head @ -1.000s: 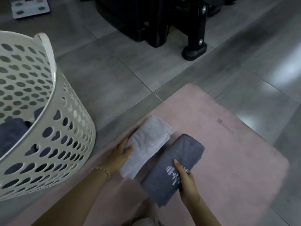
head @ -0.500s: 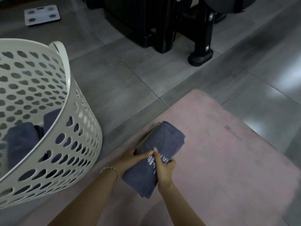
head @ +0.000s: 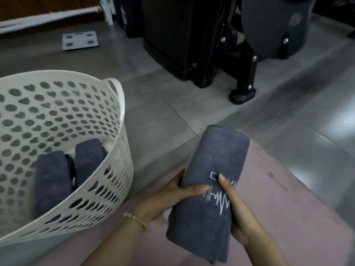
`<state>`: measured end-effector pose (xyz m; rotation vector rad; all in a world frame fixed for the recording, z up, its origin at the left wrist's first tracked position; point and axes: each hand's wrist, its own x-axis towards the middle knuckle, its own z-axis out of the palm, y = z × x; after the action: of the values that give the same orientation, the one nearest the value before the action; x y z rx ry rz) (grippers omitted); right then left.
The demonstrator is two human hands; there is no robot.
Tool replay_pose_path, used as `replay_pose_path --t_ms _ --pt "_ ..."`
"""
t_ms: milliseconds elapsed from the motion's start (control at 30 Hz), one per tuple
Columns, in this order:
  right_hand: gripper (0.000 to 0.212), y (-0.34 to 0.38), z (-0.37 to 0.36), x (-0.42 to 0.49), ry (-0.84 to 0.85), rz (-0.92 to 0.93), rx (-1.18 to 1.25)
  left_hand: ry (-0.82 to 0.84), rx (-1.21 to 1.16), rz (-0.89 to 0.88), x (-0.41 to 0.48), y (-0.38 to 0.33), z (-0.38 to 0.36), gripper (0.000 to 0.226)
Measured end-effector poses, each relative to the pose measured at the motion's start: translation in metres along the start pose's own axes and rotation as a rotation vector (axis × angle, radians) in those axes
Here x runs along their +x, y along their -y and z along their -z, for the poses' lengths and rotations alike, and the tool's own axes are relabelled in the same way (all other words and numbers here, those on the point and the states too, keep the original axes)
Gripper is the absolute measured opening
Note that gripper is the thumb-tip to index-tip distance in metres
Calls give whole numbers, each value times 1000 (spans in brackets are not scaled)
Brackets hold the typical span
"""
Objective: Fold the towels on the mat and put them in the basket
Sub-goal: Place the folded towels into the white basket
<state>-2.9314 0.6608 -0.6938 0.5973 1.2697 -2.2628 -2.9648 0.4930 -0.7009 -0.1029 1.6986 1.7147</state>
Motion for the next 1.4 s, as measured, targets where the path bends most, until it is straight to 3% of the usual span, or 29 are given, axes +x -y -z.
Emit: replay_pose_path --t_ms 200,367,500,567,633,733,933,1100,1233,1400 --pt "77 64 -100 -18 171 172 -162 -246 150 -268 -83 -87 39 66" --pt "67 86 -193 -18 310 165 -243 -661 397 -448 -169 -110 121 60" --pt "66 71 -270 -8 413 139 -363 -1130 853 -381 -238 -76 204 73" --pt "55 51 -303 3 453 128 -409 -1257 983 -290 -265 -48 241 76" --pt "43 25 -333 21 464 82 -438 -1314 1022 -211 -283 -19 270 80" --pt "47 -20 -366 58 468 -13 -475 -1351 953 -161 -293 17 296 77" --pt "100 -108 -390 142 316 -104 -525 -1416 915 -135 -284 61 299 72" --pt "72 -165 -394 178 203 -72 -588 -1458 901 -198 -271 63 303 79" --pt "79 -196 -394 204 306 -133 -639 -1485 896 -203 -267 64 307 67" --pt "87 -228 -364 216 355 -228 -900 -1505 881 -248 -267 71 311 51"
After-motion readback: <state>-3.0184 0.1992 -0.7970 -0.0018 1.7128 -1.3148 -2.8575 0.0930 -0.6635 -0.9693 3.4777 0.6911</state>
